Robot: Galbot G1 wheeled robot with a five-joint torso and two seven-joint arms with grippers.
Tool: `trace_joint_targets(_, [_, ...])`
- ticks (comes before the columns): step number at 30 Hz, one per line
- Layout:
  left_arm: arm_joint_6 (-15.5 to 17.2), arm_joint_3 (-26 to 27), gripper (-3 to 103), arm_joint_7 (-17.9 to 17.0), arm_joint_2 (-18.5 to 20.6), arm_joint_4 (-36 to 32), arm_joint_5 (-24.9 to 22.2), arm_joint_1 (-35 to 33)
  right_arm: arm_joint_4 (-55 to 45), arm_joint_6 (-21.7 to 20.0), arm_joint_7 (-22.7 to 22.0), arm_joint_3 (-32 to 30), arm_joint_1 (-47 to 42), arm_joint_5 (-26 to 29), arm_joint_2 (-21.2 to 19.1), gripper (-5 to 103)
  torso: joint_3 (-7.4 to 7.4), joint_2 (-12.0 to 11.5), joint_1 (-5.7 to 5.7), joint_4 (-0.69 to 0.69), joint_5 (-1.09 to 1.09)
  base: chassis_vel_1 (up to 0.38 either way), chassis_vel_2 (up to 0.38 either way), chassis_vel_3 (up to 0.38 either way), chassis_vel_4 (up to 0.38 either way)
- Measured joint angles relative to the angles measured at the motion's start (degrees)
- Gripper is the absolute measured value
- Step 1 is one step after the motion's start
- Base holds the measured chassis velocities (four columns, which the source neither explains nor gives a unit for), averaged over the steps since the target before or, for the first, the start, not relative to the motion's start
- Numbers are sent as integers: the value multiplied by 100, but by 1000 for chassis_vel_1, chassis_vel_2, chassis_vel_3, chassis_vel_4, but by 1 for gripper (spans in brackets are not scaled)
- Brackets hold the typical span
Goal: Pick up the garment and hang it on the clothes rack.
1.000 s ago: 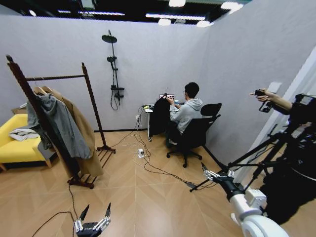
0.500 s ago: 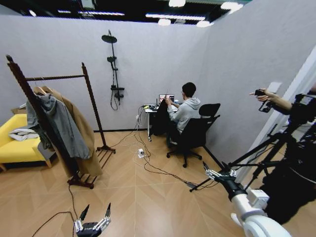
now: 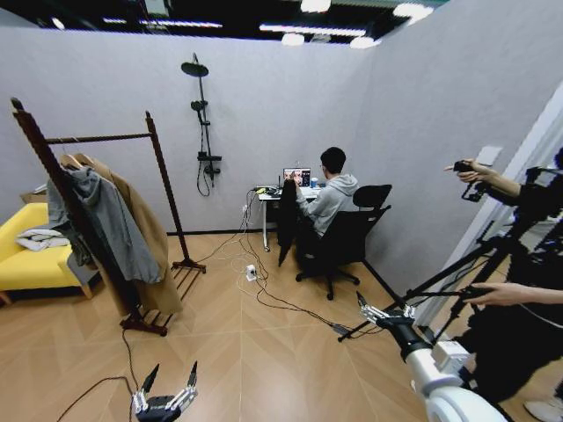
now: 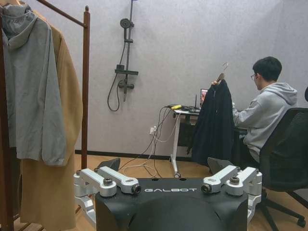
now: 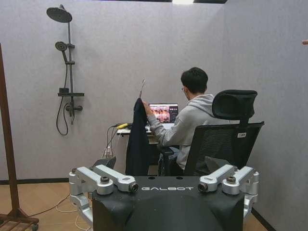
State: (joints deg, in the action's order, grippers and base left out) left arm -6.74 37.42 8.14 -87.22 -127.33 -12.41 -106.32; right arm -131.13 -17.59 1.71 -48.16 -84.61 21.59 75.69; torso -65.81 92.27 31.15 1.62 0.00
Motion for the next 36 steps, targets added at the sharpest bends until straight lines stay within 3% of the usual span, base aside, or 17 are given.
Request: trace_joint_targets(36, [0, 0, 100, 0, 0, 0, 0, 0, -26, 82, 229, -13, -55, -72, -28, 100, 0, 0, 0, 0, 1, -10, 10, 9, -12])
